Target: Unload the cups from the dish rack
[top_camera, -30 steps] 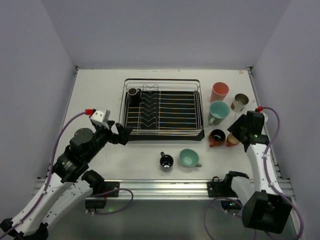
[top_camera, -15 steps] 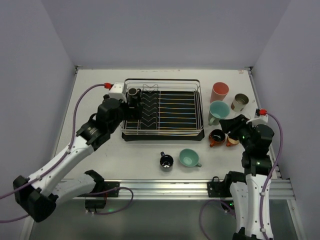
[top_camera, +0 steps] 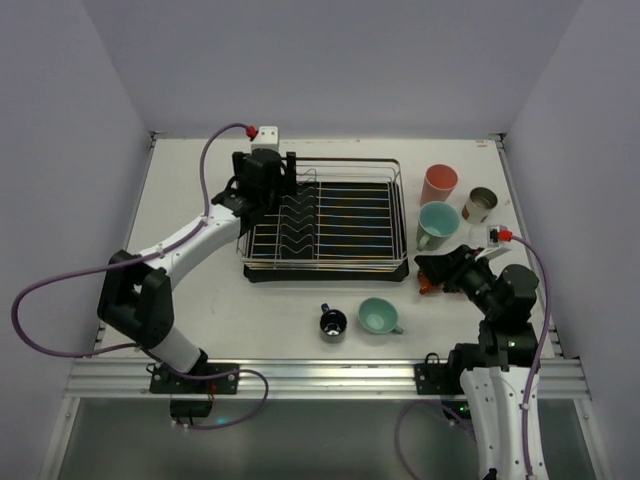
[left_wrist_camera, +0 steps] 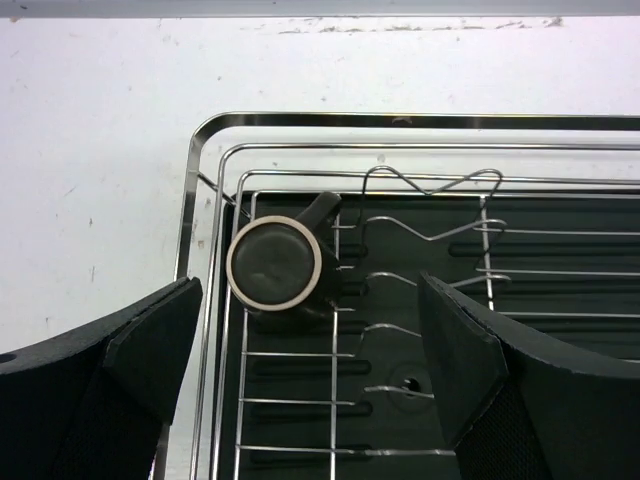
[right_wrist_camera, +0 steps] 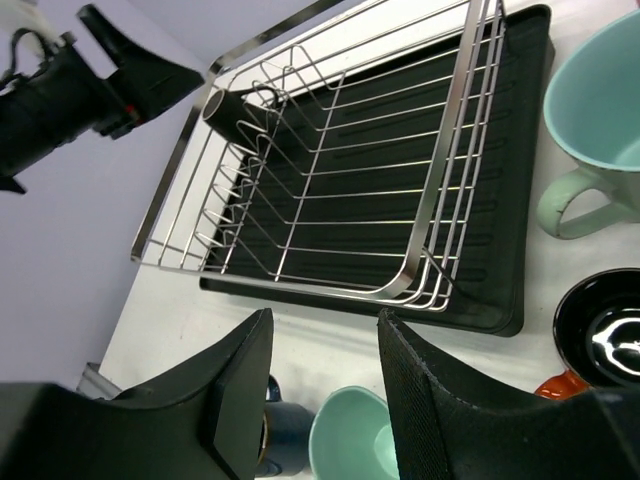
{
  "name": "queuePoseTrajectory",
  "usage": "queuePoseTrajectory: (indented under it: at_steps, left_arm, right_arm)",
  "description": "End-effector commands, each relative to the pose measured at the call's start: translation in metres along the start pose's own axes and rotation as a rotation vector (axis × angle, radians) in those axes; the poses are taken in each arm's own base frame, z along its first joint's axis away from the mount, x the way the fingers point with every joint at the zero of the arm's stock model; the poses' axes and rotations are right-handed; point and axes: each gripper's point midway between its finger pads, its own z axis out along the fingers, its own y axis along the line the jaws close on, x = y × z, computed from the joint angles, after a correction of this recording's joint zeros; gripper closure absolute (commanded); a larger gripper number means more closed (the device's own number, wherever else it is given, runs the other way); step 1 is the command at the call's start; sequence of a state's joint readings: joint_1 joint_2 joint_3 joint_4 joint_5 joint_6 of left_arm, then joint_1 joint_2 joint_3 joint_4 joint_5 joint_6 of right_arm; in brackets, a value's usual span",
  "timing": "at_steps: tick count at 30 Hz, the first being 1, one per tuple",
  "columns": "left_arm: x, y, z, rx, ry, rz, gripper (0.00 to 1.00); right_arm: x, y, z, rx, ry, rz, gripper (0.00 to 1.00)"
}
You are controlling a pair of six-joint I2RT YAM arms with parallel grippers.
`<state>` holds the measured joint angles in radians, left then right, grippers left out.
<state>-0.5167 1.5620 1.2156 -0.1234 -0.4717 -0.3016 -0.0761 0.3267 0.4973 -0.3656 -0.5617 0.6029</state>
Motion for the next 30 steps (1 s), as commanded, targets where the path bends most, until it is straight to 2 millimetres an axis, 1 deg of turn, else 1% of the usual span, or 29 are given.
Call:
queuePoseTrajectory:
  at_steps: [1, 2, 6, 9, 11, 14, 16, 27, 30]
  left_arm:
    - [-0.026, 0.009, 0.016, -0.043, -0.077, 0.005, 0.06]
    - [-0.020, 0.011, 0.023, -0.047, -0.062, 0.017, 0.07]
    - [-0.017, 0.009, 0.035, -0.024, -0.054, 0.028, 0.10]
    - [-0.009, 0.010, 0.042, -0.021, -0.033, 0.032, 0.14]
    - [-0.010, 0.007, 0.049, -0.009, -0.047, 0.022, 0.16]
    - [0.001, 0.008, 0.057, -0.017, -0.025, 0.028, 0.22]
    - [0.007, 0.009, 0.062, -0.021, -0.014, 0.029, 0.23]
    - [0.018, 0.013, 0.073, -0.050, -0.012, 0.029, 0.22]
    - [0.022, 0.014, 0.076, -0.053, -0.005, 0.032, 0.25]
  right_arm:
    - [0.002, 0.013, 0.000, -0.067, 0.017, -0.002, 0.51]
    - [0.003, 0.014, 0.000, -0.071, 0.019, -0.004, 0.51]
    - [0.004, 0.015, 0.000, -0.080, 0.028, -0.007, 0.51]
    - [0.007, 0.015, 0.000, -0.085, 0.039, -0.003, 0.51]
    - [0.008, 0.015, 0.000, -0.086, 0.043, 0.002, 0.51]
    - [0.009, 0.016, 0.000, -0.091, 0.047, 0.004, 0.51]
    - [0.007, 0.017, 0.000, -0.089, 0.044, 0.004, 0.51]
    - [0.008, 0.018, -0.001, -0.091, 0.058, 0.011, 0.51]
    - [0.009, 0.018, 0.000, -0.090, 0.061, 0.013, 0.51]
